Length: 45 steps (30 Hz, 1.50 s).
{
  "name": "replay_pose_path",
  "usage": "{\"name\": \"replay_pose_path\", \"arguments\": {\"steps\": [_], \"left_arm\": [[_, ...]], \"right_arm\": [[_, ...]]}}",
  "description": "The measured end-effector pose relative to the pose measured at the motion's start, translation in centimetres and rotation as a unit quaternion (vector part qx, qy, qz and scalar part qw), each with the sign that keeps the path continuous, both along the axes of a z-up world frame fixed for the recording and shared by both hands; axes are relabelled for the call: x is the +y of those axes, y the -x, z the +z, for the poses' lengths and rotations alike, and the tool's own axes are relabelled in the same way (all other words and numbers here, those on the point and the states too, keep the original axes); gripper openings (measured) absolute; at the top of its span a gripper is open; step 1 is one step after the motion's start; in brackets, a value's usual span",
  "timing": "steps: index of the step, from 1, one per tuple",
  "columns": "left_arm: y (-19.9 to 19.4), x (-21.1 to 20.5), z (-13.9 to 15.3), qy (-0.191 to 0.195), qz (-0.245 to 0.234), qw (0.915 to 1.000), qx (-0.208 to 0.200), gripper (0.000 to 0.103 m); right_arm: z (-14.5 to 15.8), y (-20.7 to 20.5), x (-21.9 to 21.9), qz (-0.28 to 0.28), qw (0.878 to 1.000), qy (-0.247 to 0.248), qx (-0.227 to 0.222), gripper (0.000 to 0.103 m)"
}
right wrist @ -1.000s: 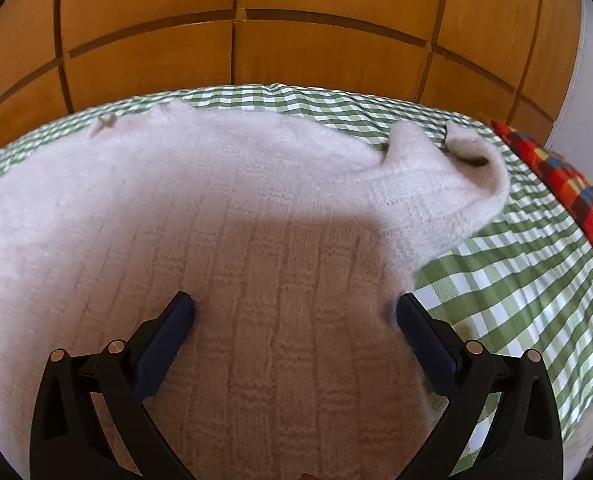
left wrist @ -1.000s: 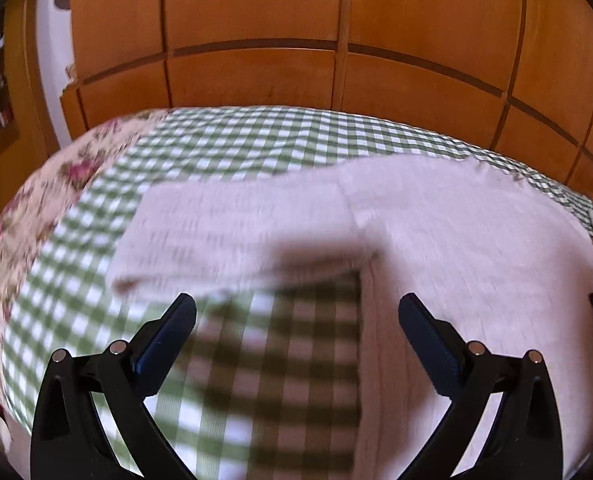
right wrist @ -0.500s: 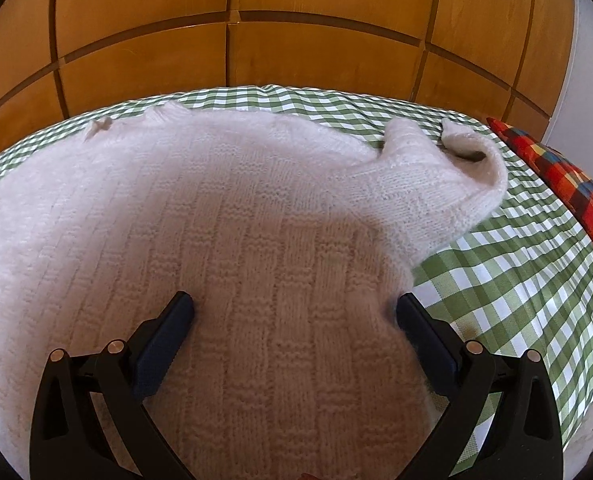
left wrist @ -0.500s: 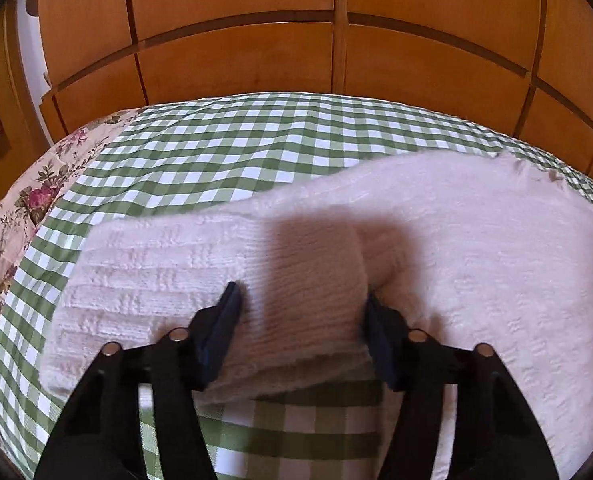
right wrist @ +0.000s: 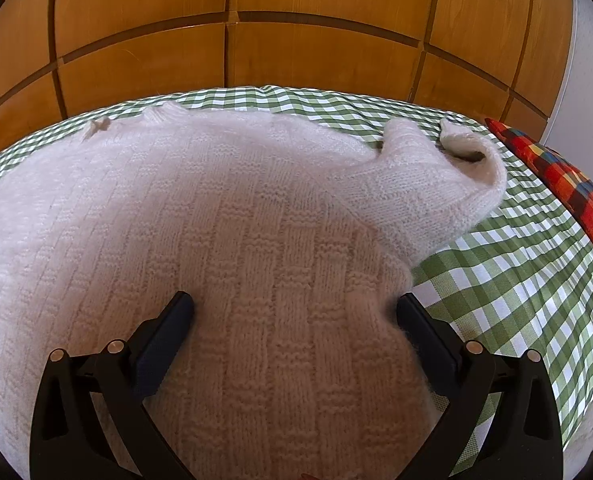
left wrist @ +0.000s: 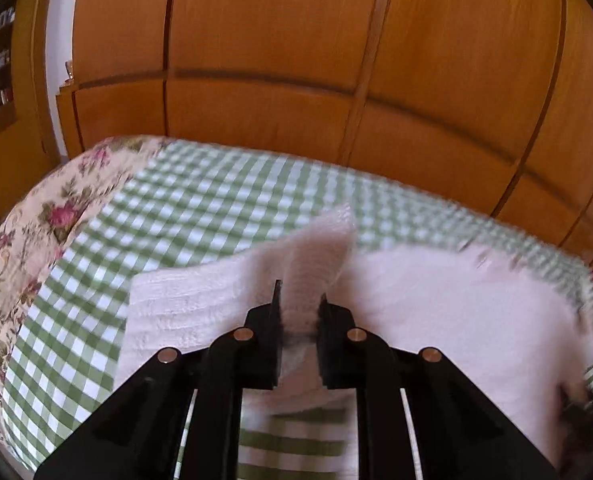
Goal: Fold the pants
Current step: 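Grasp the sleeve cuff with the left gripper and fold it over the body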
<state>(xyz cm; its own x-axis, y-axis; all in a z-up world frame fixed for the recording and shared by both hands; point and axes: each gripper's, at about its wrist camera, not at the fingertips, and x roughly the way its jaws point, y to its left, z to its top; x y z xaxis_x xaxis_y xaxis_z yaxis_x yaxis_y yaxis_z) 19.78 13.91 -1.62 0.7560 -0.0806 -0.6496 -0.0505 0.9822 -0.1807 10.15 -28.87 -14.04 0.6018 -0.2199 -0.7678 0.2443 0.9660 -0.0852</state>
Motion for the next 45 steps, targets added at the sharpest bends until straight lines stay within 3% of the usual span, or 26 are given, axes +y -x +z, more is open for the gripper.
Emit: {"name": "replay_pose_path", "arguments": {"steps": [4,9,19,21,24,26,28,29,36,41,43,44,45], "left_arm": [[0.2,-3.2,2.7,0.022,-0.037,0.9986,-0.03,0.012],[0.1,-9.6,3.3,0.013,-0.097,0.9943,-0.043,0.012],[-0.4,-21.2,-2.3,0.017,-0.16,0.9869,0.005,0.013],[-0.7,-22.7,-3.4,0.009,-0.164,0.9864,0.01,0.016],[-0.5,-24.4,-4.5,-0.015,-0.175,0.9843,0.013,0.035],[0.2,-24.3,-4.8,-0.022,-0.177,0.984,0.007,0.065],[0.9,-23.3,-4.6,-0.027,-0.165,0.986,-0.002,0.082],[1.5,-22.4,-4.5,-0.026,-0.159,0.9869,-0.008,0.086],[4.3,-14.1,-6.3,-0.074,-0.056,0.9955,0.021,0.091],[4.9,-8.9,-8.4,-0.131,0.032,0.989,0.06,0.097],[5.1,-7.3,-9.7,-0.116,0.047,0.9888,0.081,0.099],[5.3,-5.9,-10.1,-0.07,0.048,0.9929,0.083,0.099],[5.5,-5.3,-10.2,-0.051,0.051,0.9945,0.076,0.099]], "right_arm": [[0.0,0.0,0.0,0.0,1.0,-0.001,0.0,0.1],[0.1,0.0,-0.1,-0.001,1.0,-0.004,-0.001,0.1],[0.1,0.1,0.0,-0.002,1.0,0.0,-0.004,0.1],[0.1,0.1,0.1,-0.003,1.0,0.002,-0.005,0.1],[0.0,0.2,0.0,-0.004,1.0,0.001,-0.008,0.1],[0.0,0.2,0.0,-0.005,1.0,0.001,-0.008,0.1],[0.0,0.3,0.0,-0.005,1.0,0.0,-0.008,0.1],[0.0,0.3,0.0,-0.005,1.0,0.001,-0.009,0.1],[0.1,0.3,0.0,-0.006,1.0,0.008,-0.008,0.1],[0.2,-0.1,-0.2,-0.002,1.0,0.0,0.019,0.1],[0.2,-0.5,-0.6,-0.005,0.999,-0.019,0.035,0.1],[0.3,-0.8,-0.9,-0.006,0.999,-0.029,0.045,0.1],[0.6,-1.0,-1.0,-0.005,0.998,-0.037,0.06,0.1]]}}
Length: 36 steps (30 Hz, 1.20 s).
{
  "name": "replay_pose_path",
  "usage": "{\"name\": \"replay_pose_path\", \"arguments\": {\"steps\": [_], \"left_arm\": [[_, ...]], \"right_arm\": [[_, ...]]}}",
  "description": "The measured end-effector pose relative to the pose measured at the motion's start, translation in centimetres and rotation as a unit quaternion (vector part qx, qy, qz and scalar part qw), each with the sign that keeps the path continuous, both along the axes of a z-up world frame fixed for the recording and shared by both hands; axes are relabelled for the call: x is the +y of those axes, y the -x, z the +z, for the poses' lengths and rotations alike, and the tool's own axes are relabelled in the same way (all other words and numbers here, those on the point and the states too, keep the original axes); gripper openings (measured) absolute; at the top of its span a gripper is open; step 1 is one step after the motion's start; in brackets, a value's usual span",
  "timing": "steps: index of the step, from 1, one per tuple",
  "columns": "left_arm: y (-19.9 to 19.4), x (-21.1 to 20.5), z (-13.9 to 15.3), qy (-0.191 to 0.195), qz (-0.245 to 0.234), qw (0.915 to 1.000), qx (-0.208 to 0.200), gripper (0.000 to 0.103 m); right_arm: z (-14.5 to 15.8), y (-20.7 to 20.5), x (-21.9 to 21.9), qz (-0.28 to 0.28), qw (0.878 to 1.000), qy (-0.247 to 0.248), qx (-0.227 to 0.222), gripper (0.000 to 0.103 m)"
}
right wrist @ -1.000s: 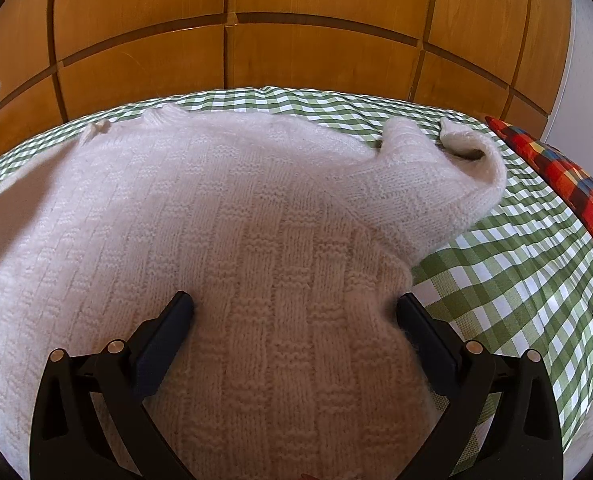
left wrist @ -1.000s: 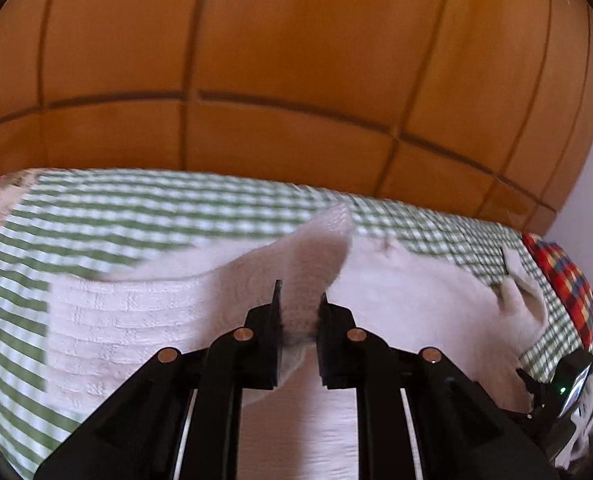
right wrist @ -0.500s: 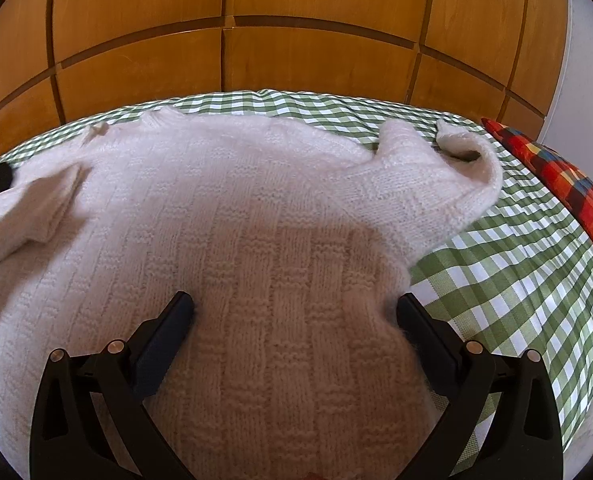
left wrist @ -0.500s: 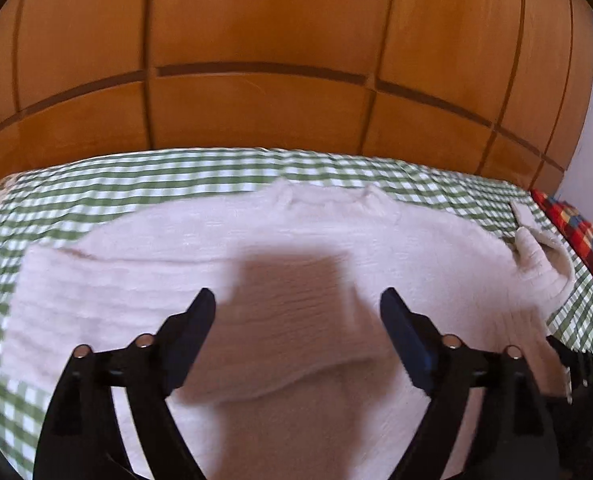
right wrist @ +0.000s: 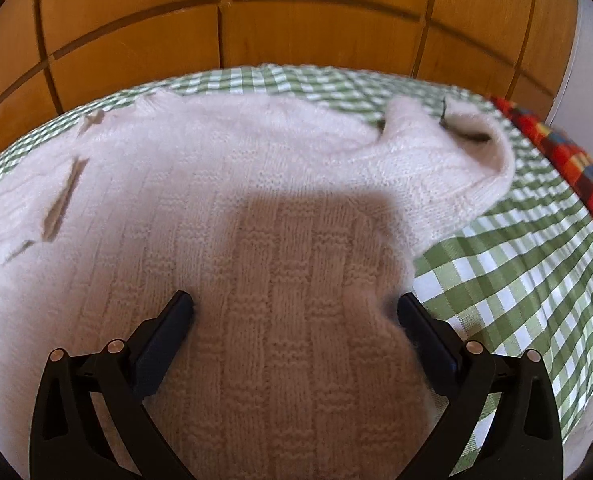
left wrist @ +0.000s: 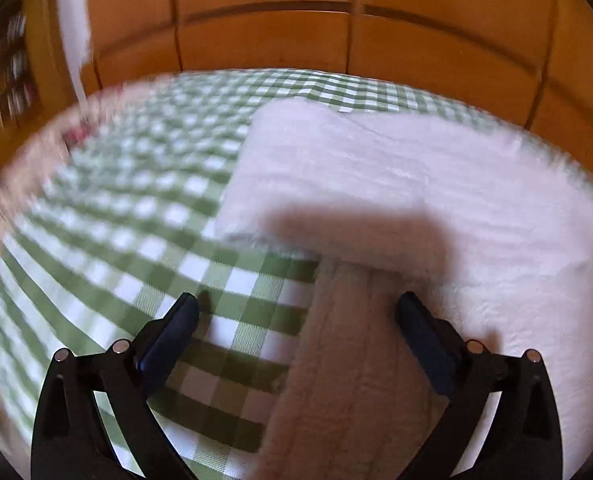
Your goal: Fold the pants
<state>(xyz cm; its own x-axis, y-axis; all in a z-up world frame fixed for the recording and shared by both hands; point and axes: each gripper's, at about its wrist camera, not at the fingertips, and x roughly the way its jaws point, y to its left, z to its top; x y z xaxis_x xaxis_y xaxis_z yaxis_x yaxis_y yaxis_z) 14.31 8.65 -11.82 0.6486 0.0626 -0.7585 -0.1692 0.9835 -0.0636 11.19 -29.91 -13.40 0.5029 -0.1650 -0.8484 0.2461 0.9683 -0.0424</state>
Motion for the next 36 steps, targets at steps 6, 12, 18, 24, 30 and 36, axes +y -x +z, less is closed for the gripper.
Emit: {"name": "replay_pose_path", "arguments": {"steps": [6,12,18,24,30,36], "left_arm": [[0.2,0.2,-0.3,0.0,0.0,1.0,-0.005,0.101],[0.6,0.2,-0.2,0.019,-0.004,0.9997,-0.013,0.1],[0.4,0.4,-0.5,0.027,-0.007,0.9995,-0.011,0.101],[0.4,0.4,-0.6,0.034,-0.008,0.9993,-0.013,0.101],[0.3,0.5,-0.4,0.04,-0.009,0.9991,-0.012,0.101],[-1.5,0.4,0.5,0.038,0.01,0.9987,0.031,0.101]], "right_arm": [[5.0,-0.1,3.6,0.052,0.991,-0.08,-0.091,0.079],[2.4,-4.8,6.8,0.083,0.96,-0.267,-0.021,0.05],[-0.2,-7.3,9.1,0.074,0.952,-0.297,0.002,0.033],[1.9,-8.7,10.6,0.111,0.954,-0.276,-0.04,0.009],[4.7,-8.7,6.5,0.062,0.971,-0.2,-0.112,0.005],[1.9,-8.0,3.5,0.049,0.973,-0.203,-0.102,0.005]]}}
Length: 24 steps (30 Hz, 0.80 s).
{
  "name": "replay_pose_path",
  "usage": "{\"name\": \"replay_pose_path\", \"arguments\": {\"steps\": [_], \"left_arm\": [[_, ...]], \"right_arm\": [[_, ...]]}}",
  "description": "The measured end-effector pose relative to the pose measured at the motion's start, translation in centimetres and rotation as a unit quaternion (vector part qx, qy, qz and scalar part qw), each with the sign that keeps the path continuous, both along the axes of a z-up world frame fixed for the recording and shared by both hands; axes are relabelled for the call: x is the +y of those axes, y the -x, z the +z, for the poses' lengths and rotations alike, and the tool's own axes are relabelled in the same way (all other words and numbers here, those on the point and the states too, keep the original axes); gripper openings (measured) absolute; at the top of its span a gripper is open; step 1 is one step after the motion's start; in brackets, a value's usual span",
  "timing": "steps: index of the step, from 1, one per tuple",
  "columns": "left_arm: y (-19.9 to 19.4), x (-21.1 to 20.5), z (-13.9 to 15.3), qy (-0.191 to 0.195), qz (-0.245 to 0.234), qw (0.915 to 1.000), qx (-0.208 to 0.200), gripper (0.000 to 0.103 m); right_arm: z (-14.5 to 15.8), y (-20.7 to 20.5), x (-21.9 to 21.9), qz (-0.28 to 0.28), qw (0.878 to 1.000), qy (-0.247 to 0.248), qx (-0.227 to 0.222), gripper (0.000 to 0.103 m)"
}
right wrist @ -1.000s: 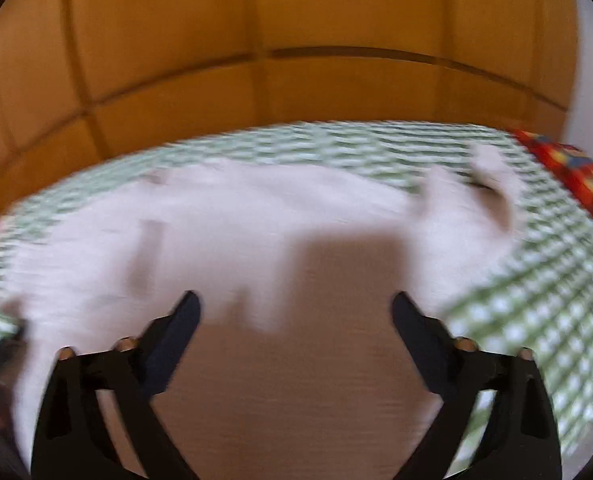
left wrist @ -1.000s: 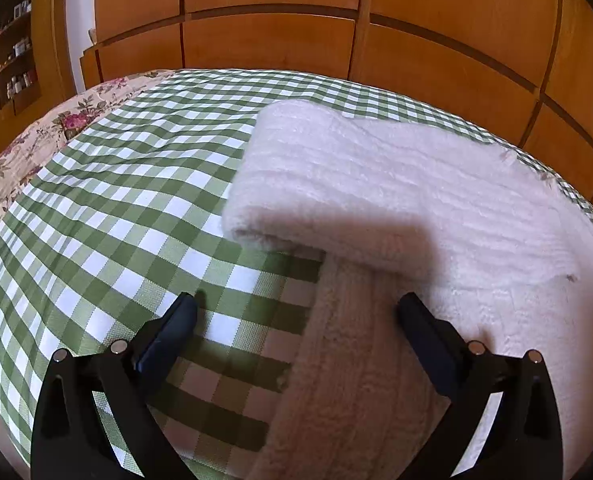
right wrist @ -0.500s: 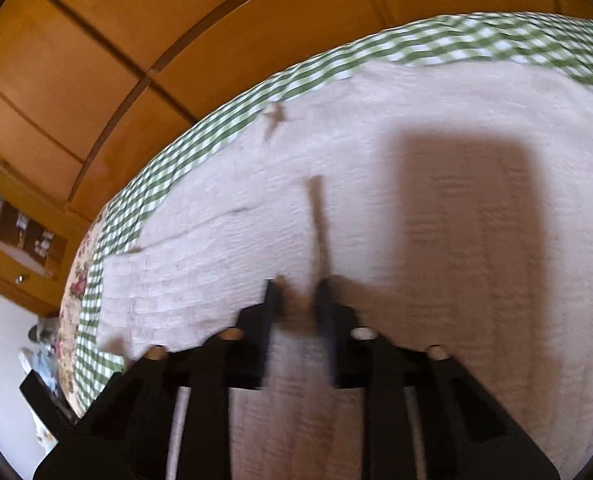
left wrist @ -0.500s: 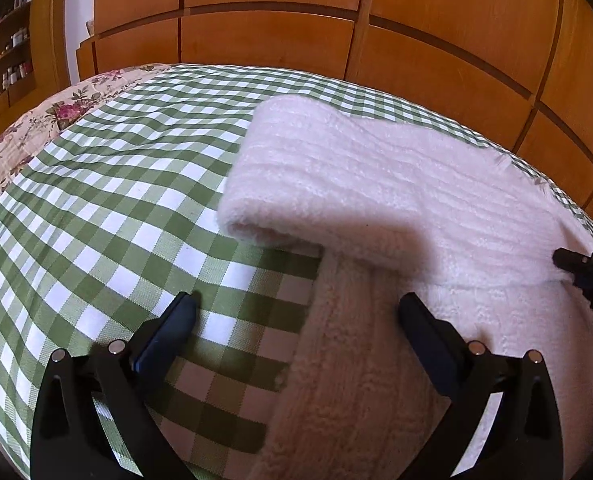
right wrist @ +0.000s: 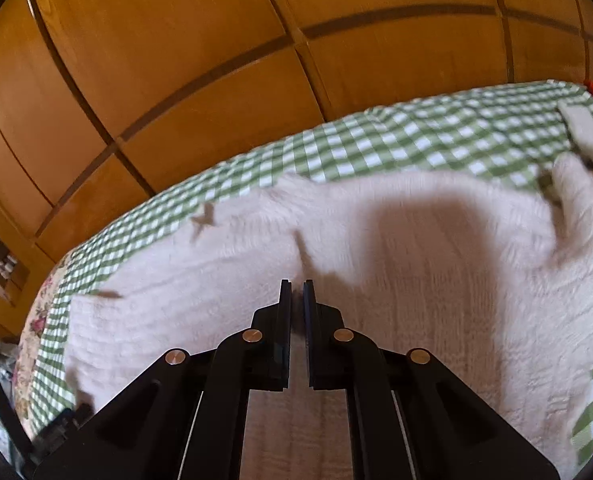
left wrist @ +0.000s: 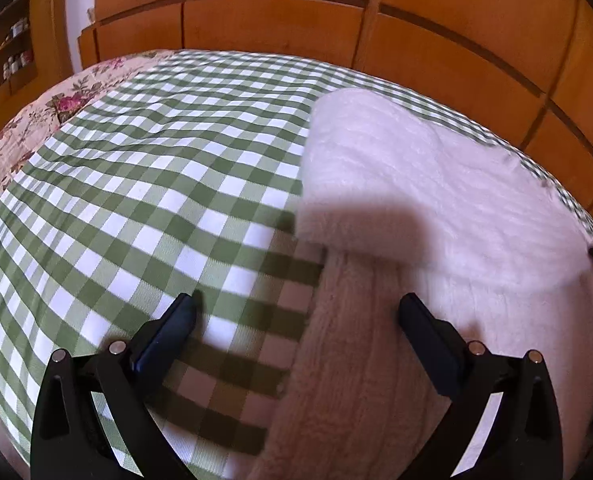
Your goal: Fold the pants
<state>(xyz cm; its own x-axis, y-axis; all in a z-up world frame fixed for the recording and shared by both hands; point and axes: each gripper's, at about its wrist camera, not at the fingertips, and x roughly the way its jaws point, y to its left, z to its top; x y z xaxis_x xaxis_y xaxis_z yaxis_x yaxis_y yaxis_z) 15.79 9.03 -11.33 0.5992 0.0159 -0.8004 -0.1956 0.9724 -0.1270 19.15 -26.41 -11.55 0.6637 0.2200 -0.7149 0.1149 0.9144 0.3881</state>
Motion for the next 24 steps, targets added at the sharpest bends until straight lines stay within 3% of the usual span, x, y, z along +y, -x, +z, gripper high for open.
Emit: {"name": "replay_pose_path", "arguments": {"steps": [2,5,10,11,14,19,21,24], "left_arm": [[-1.0,0.1,0.4,0.01,0.006,0.9999,0.002,0.101],[-3.2,0.5,0.5,-0.03,0.034,0.9989,0.012,0.101],[-3.0,4.8,-0.1,0.019,0.13,0.9912,-0.014,0.101],[-2.6,5.0,-0.2,0.029,0.127,0.9913,-0.018,0.101],[-0.9,4.2,0.2,0.003,0.099,0.9949,-0.018,0.101],[2.6,3.0,3.0,0.007,0.086,0.9913,-0.099,0.101],[1.4,1.7,4.0,-0.015,0.067,0.991,-0.115,0.101],[-2.3,-0.7,4.7,-0.043,0.028,0.9935,-0.102,0.101]], "right_arm": [[-1.0,0.2,0.2,0.002,1.0,-0.001,0.002,0.005],[-1.3,-0.1,0.1,0.0,1.0,-0.013,0.002,0.005],[0.4,0.4,1.2,0.025,0.999,-0.002,-0.041,0.005],[0.3,0.4,1.4,0.03,0.999,0.004,-0.041,0.005],[-1.1,0.1,1.5,0.022,1.0,0.01,-0.018,0.005],[-2.4,0.0,0.5,0.011,1.0,-0.021,-0.005,0.005],[-2.5,0.1,0.5,0.012,1.0,-0.021,-0.007,0.005],[-2.5,0.2,0.4,0.011,1.0,-0.022,-0.01,0.005]]}}
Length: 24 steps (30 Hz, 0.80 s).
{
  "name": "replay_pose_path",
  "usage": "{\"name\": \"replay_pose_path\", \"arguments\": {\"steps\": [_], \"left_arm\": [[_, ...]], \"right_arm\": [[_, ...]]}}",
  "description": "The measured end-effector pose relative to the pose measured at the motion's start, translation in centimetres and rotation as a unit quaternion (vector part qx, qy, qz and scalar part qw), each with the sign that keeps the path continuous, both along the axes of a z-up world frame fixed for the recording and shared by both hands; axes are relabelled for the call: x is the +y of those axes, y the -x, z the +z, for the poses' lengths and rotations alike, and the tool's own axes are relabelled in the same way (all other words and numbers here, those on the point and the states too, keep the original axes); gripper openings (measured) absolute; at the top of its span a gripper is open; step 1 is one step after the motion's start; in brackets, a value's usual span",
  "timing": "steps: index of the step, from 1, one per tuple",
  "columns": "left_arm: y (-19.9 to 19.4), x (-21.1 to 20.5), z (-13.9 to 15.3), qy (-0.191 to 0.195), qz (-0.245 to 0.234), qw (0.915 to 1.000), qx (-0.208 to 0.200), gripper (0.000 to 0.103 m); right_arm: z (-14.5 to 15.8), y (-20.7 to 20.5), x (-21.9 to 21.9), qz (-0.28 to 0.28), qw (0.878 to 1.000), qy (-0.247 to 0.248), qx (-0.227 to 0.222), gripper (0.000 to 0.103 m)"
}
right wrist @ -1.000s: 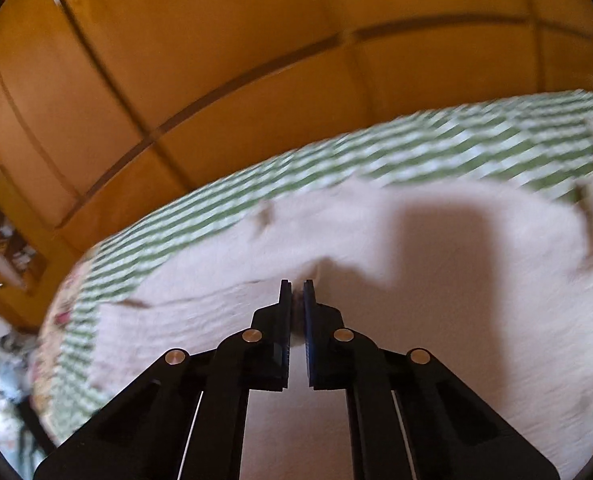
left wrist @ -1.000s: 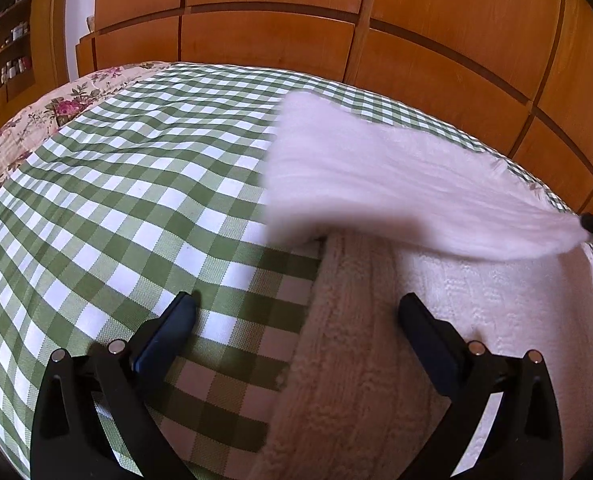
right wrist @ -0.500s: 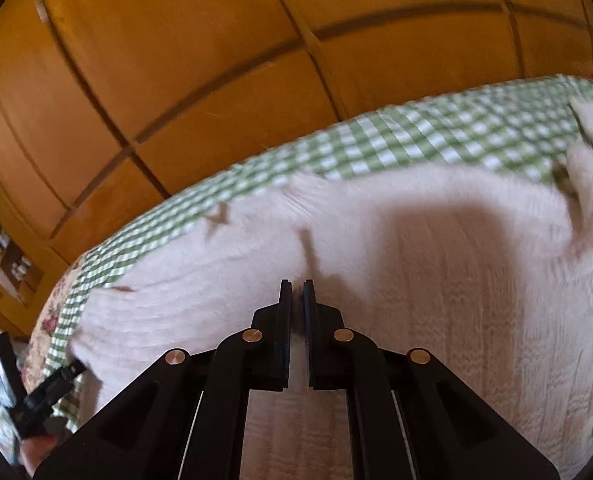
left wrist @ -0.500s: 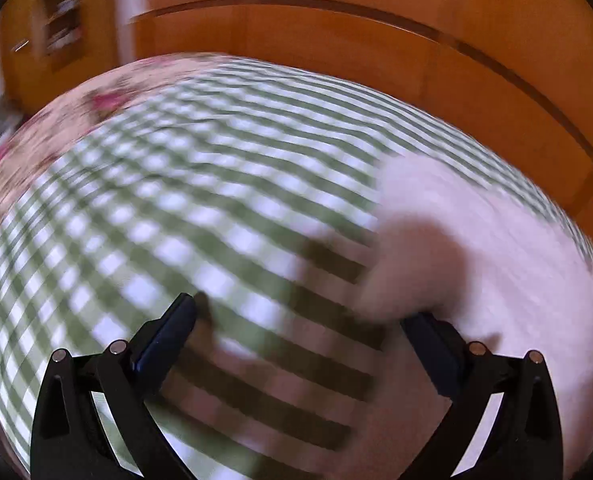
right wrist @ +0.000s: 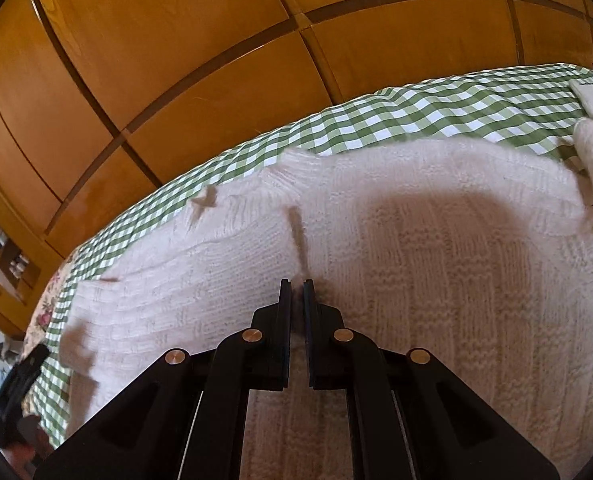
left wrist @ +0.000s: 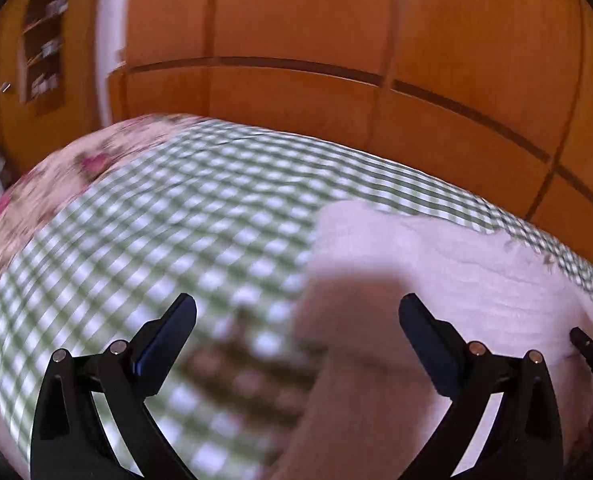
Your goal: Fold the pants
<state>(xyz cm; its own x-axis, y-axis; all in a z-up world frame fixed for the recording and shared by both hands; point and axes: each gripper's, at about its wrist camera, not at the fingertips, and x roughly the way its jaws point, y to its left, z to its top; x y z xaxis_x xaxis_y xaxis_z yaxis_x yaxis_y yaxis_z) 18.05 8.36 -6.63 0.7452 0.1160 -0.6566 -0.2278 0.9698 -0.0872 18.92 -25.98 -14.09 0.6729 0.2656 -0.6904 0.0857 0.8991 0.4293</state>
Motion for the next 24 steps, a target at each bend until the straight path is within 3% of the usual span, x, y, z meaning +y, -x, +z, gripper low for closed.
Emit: {"name": "replay_pose_path", "arguments": {"steps": [2,3,7,9,10,13,14,15,16,18,19,20,22,24], "left_arm": [[-2.4,-1.3,-0.3,-0.032,-0.006,0.9992,0.021,0.101],[-3.7,-1.7,-0.6,-0.048,0.003,0.9981,0.039,0.101],[-6.0,-1.7,-1.7,-0.036,0.014,0.9971,0.067,0.101],[-6.1,-1.5,-2.2,-0.03,0.017,0.9968,0.072,0.101],[-5.7,-1.3,-2.2,-0.022,0.017,0.9978,0.061,0.101],[-3.8,-0.1,-2.1,0.02,0.024,0.9994,0.016,0.101],[-3.0,0.5,-2.1,0.041,0.029,0.9987,0.001,0.101],[-2.6,0.9,-2.2,0.055,0.031,0.9979,-0.008,0.101],[-2.0,1.5,-2.3,0.075,0.036,0.9963,-0.022,0.101],[-1.4,2.8,-2.5,0.099,0.05,0.993,-0.041,0.101],[-1.0,3.2,-2.5,0.107,0.057,0.9914,-0.049,0.101],[-0.6,3.5,-2.5,0.115,0.064,0.9896,-0.059,0.101],[0.0,3.9,-2.4,0.125,0.069,0.987,-0.074,0.101],[1.2,4.5,-2.0,0.13,0.086,0.9823,-0.103,0.101]], "right_arm": [[0.6,0.2,0.0,-0.01,1.0,0.011,-0.01,0.005],[1.2,0.3,-0.2,-0.022,0.999,0.023,-0.022,0.0],[2.9,0.4,-2.1,-0.069,0.994,0.059,-0.059,0.0],[2.1,0.0,-3.0,-0.058,0.997,0.025,-0.039,0.0],[1.4,-0.3,-3.3,-0.034,0.999,-0.015,-0.026,0.0],[0.7,-0.6,-2.7,0.014,0.999,-0.048,-0.003,0.001],[0.5,-0.8,-2.2,0.031,0.998,-0.061,0.001,0.009],[0.3,-1.0,-1.8,0.04,0.997,-0.066,0.008,0.044],[0.1,-1.3,-1.2,0.041,0.997,-0.063,0.019,0.067],[-0.3,-1.5,-0.3,0.048,0.997,-0.058,0.026,0.067],[-0.3,-1.7,0.4,0.052,0.997,-0.043,0.024,0.058],[-0.4,-1.9,1.3,0.063,0.997,-0.023,0.025,0.047],[-0.5,-2.2,2.3,0.072,0.997,0.006,0.029,0.006],[0.3,-1.9,2.1,0.065,0.998,0.014,0.008,0.006]]}}
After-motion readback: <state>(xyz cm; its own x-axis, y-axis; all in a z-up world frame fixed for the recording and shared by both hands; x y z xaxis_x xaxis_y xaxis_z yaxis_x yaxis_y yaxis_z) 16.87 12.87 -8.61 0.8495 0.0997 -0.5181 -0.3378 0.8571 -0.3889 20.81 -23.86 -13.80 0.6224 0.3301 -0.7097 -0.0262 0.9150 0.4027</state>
